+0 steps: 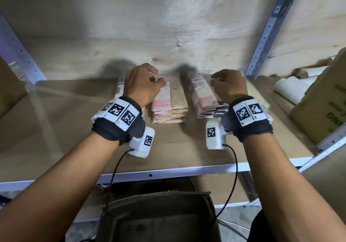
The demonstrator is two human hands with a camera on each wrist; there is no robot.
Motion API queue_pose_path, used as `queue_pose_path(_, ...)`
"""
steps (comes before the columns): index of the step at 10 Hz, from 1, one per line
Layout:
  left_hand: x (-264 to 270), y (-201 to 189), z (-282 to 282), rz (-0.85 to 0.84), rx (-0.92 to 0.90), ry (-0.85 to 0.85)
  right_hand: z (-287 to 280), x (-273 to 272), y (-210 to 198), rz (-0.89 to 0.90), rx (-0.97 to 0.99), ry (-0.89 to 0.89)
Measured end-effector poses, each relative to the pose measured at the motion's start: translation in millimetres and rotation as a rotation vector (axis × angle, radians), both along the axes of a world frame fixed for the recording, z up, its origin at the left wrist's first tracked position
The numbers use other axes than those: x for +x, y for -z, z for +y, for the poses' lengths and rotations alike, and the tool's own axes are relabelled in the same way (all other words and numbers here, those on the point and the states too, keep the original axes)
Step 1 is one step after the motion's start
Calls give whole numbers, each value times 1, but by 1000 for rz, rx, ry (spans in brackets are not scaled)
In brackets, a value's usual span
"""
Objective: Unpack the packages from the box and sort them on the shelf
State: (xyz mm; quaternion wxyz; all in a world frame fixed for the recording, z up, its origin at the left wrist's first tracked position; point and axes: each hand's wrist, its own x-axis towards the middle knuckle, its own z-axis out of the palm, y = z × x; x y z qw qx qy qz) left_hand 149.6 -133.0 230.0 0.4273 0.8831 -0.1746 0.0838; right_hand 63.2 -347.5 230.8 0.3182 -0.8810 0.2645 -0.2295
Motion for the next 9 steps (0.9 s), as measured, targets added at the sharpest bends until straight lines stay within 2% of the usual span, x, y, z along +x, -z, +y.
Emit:
queue_pose_path(1, -18, -14, -43, 38, -26, 131, -29, -25, -1, -40, 6, 113)
queue_pose_path(2, -33, -13, -88, 146, 117, 266, -46, -37, 5, 77, 67, 108)
queue_pose_path(3, -43, -4, -119, 175, 241, 291, -52, -37, 15, 212, 111, 10)
queue_pose_path(5, -40, 10, -144, 291, 418, 251, -54, -29, 30, 250, 266, -57)
queue_pose_path(7, -35, 14, -146, 403, 431, 247, -54, -27, 35, 222, 314, -47)
queue_pose_path(8, -34, 12, -148, 401, 474, 236, -56, -28, 37, 230, 309, -57)
queue_pose_path(9, -38, 4, -144, 314, 460, 200, -57, -31, 36, 146, 234, -5)
